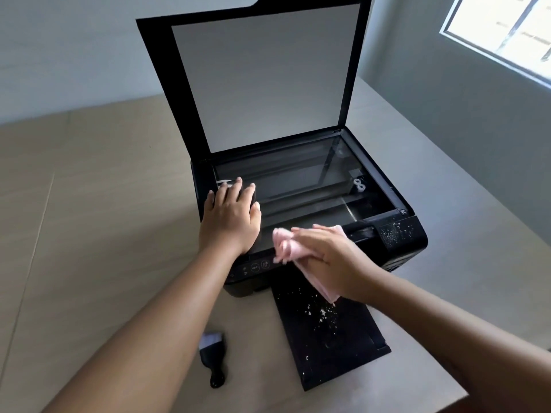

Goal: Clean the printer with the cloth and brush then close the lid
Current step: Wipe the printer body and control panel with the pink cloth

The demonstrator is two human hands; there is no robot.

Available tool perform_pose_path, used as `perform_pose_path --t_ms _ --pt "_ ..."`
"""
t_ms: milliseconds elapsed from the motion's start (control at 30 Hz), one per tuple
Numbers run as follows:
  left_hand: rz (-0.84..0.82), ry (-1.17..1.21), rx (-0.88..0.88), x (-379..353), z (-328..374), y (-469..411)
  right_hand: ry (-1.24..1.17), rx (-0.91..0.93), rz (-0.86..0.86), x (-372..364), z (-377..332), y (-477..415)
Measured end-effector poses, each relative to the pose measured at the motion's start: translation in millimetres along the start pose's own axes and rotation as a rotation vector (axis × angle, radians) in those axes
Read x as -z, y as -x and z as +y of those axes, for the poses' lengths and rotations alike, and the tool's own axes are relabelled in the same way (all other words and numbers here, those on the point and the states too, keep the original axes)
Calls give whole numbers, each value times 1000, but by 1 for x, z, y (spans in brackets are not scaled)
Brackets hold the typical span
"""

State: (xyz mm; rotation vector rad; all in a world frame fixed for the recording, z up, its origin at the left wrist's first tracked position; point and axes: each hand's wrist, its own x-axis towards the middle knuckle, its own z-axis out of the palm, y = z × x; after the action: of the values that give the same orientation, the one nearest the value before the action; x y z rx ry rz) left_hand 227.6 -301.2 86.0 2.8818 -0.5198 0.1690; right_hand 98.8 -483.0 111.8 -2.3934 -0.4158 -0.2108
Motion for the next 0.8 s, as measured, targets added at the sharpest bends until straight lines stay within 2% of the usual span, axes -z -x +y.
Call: perform_pose_path --t_ms 67,133,200,300,367,400,500,633,700,800 --pt "-14 9 4 0 1 0 4 -159 157 -2 1 -13" --pt "-20 13 5 1 1 -1 195 -289 163 -19 -6 -21" --pt "-15 8 -1 1 -2 -2 252 -185 111 -39 -17 -18" --pt "-8 1 -9 1 -5 -1 86 0 -28 -43 -27 2" --pt "-15 1 -10 1 -4 0 -20 33 -95 -32 -24 20" --pt "-19 0 -12 1 -4 1 -61 26 -69 -25 -21 28" --pt "-23 -10 -12 2 -5 0 -145 -139 189 1 -6 47" --pt "-35 -22 -8 3 -4 2 -129 -266 498 54 21 59" --pt "-33 -38 -7 3 -2 3 -67 -307 530 79 43 64" --pt "-6 -77 -59 8 5 2 51 -331 461 94 82 67"
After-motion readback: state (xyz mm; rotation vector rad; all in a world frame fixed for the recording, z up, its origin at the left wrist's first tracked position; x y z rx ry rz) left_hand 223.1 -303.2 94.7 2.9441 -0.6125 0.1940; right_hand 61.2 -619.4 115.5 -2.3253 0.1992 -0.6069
